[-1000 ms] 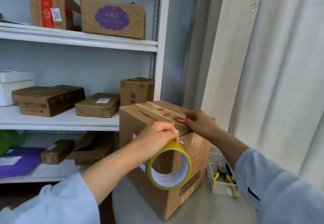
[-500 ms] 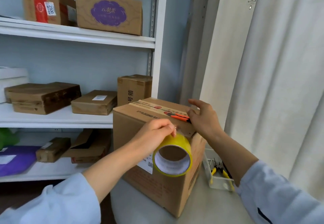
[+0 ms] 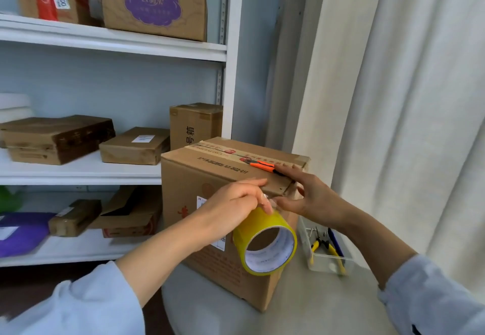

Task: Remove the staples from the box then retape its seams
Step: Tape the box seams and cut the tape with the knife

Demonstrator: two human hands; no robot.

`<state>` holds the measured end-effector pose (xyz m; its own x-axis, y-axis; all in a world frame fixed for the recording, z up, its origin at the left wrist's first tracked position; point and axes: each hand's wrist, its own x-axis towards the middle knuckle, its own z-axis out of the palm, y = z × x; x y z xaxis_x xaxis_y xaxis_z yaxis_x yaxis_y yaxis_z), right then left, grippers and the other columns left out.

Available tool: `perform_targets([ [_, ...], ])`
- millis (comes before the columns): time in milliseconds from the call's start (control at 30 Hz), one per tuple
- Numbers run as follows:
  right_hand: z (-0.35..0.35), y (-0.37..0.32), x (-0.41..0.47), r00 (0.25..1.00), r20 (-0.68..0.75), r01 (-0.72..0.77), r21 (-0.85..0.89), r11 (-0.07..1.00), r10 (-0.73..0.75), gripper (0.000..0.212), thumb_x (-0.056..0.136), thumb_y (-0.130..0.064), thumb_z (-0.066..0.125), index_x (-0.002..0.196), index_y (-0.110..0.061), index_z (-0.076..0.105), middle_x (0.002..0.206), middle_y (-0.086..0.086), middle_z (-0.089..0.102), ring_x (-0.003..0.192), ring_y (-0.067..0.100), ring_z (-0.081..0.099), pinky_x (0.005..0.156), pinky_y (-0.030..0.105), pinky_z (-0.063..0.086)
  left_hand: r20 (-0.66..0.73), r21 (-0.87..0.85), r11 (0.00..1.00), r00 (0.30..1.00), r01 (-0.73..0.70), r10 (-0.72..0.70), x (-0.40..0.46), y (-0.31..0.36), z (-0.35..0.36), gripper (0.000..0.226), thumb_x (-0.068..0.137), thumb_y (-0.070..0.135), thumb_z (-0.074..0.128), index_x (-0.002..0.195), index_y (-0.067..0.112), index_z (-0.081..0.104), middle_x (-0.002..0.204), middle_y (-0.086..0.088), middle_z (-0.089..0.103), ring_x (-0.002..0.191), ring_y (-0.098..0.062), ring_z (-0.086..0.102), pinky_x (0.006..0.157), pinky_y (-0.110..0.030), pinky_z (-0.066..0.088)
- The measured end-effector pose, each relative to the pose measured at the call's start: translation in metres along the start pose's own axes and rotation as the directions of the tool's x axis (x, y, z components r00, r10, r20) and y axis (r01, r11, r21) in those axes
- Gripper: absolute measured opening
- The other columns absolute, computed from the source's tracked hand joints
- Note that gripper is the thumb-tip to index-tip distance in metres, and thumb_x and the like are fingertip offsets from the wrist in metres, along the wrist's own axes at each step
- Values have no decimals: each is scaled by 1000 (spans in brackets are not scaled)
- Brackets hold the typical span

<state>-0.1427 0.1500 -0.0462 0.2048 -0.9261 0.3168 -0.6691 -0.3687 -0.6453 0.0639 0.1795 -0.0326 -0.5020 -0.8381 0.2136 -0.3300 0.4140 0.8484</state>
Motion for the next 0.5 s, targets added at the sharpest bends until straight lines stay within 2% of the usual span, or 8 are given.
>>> perform_targets([
  [100, -7, 5, 3, 999, 45, -2, 26, 1000, 1, 80, 73, -38, 78, 143, -28, 41, 143, -9, 42, 132, 4, 37, 112, 26, 28, 12, -100, 994, 999, 51, -50, 4, 3, 5, 40, 92, 8, 42, 72, 24, 72, 138, 18, 46, 129, -4, 38, 106, -49, 37],
  [233, -17, 2, 2, 995, 102, -15, -2, 1000, 15, 80, 81, -27, 73, 147, -37, 29, 155, -10, 27, 145, 6, 16, 115, 33, 18, -7, -49, 999, 1000, 22, -23, 6, 9, 17, 34, 91, 12, 45, 75, 25, 72, 143, 17, 42, 136, 1, 24, 112, -49, 24],
  [300, -22, -6, -2, 1000, 10, -16, 67, 998, 15, 75, 81, -29, 73, 144, -40, 34, 152, -14, 30, 145, 3, 14, 117, 36, 17, -44, -80, 997, 999, 20, -24, 6, 8, 16, 28, 90, 19, 50, 78, 23, 74, 139, 17, 47, 133, 1, 31, 111, -48, 27],
  [333, -24, -11, -5, 995, -103, 12, 114, 993, 0, 64, 82, -28, 72, 139, -37, 44, 147, -14, 39, 143, 3, 22, 117, 37, 21, -64, -111, 994, 997, 24, -31, 4, 8, 15, 25, 87, 26, 52, 79, 22, 75, 134, 18, 51, 128, 1, 37, 110, -47, 30],
  [367, -24, -16, -8, 970, -244, 47, 134, 990, -13, 48, 85, -26, 70, 131, -33, 55, 138, -10, 52, 136, 5, 37, 115, 38, 30, -88, -142, 990, 995, 25, -38, 3, 8, 13, 25, 83, 33, 53, 79, 22, 75, 129, 19, 55, 122, 2, 43, 108, -45, 34],
  [400, -23, -24, -11, 931, -364, 65, 133, 989, -13, 31, 88, -24, 67, 119, -29, 65, 124, -6, 65, 122, 6, 54, 107, 38, 41, -108, -173, 985, 993, 23, -42, 3, 9, 13, 27, 80, 37, 53, 80, 21, 75, 122, 19, 59, 115, 4, 48, 105, -43, 37],
  [433, -22, -33, -16, 906, -424, 70, 142, 987, -3, 18, 90, -25, 63, 106, -26, 71, 106, -3, 72, 102, 5, 64, 95, 36, 51, -125, -190, 982, 991, 22, -47, 2, 11, 13, 28, 83, 36, 54, 80, 18, 75, 115, 20, 63, 109, 6, 51, 103, -41, 39],
  [500, -18, -50, -26, 931, -365, 73, 162, 984, -9, 16, 92, -30, 60, 86, -24, 74, 80, -2, 74, 72, 3, 66, 72, 27, 55, -148, -184, 983, 988, 17, -45, 1, 15, 14, 29, 92, 28, 50, 85, 13, 74, 101, 13, 69, 97, 6, 57, 98, -38, 44],
])
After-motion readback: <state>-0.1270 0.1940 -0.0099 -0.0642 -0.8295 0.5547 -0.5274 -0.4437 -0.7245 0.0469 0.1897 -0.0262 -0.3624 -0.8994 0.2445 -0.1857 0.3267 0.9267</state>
